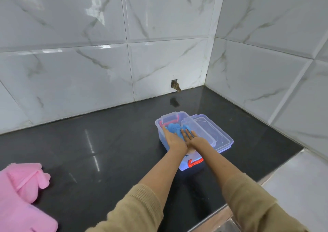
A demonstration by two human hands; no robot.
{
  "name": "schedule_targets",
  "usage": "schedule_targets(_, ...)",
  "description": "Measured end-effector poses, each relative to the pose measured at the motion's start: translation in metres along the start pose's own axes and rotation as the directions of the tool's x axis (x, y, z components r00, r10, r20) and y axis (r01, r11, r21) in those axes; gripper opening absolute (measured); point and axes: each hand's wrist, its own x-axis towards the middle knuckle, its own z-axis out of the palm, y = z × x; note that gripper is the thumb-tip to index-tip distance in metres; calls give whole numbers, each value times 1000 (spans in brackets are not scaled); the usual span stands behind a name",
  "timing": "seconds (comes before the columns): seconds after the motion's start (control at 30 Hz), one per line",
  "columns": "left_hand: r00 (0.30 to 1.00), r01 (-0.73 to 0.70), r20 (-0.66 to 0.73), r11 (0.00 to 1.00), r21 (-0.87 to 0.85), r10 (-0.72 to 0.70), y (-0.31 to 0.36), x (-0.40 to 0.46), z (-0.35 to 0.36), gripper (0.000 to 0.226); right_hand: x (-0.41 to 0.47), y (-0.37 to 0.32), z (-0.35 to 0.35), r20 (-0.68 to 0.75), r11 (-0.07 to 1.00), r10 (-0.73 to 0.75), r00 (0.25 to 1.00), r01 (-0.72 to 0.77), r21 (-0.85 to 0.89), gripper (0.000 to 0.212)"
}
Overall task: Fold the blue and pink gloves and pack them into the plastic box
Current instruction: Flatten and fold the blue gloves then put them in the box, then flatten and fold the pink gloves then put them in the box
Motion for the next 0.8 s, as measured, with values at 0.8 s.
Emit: schedule_targets(0.8,840,121,-539,990,79,-60,-227,-48,-75,49,4,-192,-88,-557,834,-151,816,408,371,58)
